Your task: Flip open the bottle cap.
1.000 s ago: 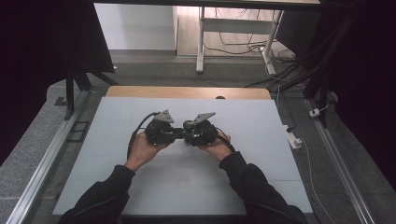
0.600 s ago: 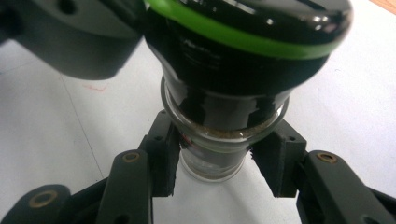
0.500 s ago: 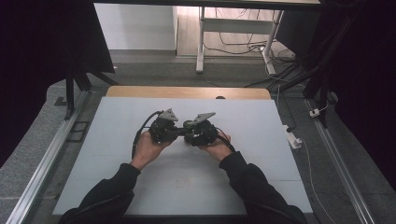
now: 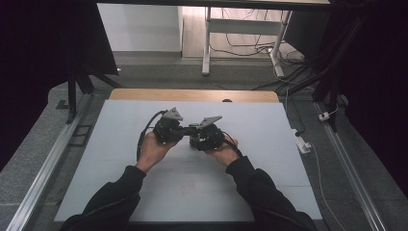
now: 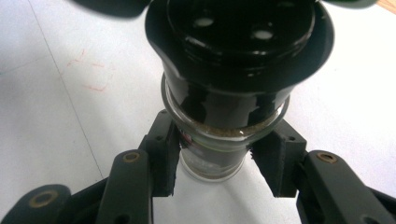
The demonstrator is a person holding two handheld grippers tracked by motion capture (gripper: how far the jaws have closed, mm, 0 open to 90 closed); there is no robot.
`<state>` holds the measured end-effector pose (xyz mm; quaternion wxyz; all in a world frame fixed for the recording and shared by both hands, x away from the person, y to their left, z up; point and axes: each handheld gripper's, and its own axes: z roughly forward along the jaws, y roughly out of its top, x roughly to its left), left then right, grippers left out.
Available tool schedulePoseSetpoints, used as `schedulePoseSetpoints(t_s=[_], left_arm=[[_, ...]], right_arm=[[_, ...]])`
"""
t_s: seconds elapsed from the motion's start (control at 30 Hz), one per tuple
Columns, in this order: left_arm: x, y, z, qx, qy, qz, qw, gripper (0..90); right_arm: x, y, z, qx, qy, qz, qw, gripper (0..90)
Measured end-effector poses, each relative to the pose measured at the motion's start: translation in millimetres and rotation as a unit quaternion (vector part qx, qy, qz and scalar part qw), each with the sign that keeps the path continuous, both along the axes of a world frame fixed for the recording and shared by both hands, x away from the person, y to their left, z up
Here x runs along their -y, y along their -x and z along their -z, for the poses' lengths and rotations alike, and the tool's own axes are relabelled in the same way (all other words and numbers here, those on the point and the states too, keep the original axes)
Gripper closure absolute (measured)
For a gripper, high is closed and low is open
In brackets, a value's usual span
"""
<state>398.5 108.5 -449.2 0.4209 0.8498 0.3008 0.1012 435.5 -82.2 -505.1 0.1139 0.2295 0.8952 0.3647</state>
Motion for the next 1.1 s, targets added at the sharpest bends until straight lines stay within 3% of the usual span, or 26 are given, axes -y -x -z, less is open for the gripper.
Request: schedulePoseSetpoints(t_s=[0.33, 0.73, 1.1], left_arm=[[-1.0, -12.4, -8.8, 0.003, 0.006, -0.017, 0.9998, 89.0], [-1.6, -25.0, -5.4, -0.005, 0.006, -0.029, 0.9995, 88.9], [-5.0, -14.9, -10.2, 0.000, 0.002, -0.028, 0.9996, 67.8]], right_arm=[[-0.6, 1.0, 0.4, 0.003, 0.002, 0.000, 1.0000, 52.7], [-0.4, 1.3, 0.6, 0.005, 0.002, -0.002, 1.0000, 52.7], [0.0, 1.1, 1.2, 0.005, -0.001, 0.000, 1.0000, 52.5]])
